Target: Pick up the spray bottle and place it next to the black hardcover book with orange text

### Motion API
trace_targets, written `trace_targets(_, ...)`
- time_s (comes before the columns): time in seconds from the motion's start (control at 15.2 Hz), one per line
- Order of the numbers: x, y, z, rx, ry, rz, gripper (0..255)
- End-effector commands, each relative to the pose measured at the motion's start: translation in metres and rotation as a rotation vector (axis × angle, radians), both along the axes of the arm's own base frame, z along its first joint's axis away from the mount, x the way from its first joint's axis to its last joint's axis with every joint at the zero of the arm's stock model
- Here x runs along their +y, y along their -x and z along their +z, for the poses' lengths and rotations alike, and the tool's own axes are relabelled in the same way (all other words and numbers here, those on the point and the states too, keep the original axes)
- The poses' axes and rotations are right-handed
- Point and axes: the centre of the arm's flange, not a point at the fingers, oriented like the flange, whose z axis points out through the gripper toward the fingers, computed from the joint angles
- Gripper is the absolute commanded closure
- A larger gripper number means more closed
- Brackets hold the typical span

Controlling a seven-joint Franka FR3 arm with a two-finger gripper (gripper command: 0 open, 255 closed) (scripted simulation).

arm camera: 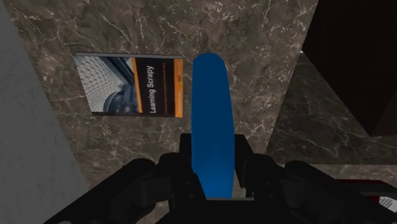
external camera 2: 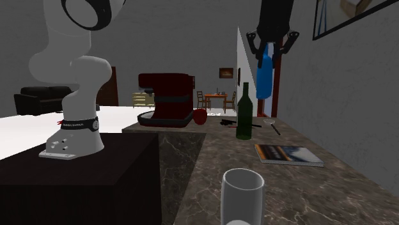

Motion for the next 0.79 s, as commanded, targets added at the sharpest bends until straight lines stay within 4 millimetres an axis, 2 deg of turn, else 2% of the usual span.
trace_targets(0.0,-0.001,0.0,-0.011,-0.001,0.0,0.0,255)
trace_targets(0.73,-0.001,0.0,-0.069,-0.001,0.0,0.0,255)
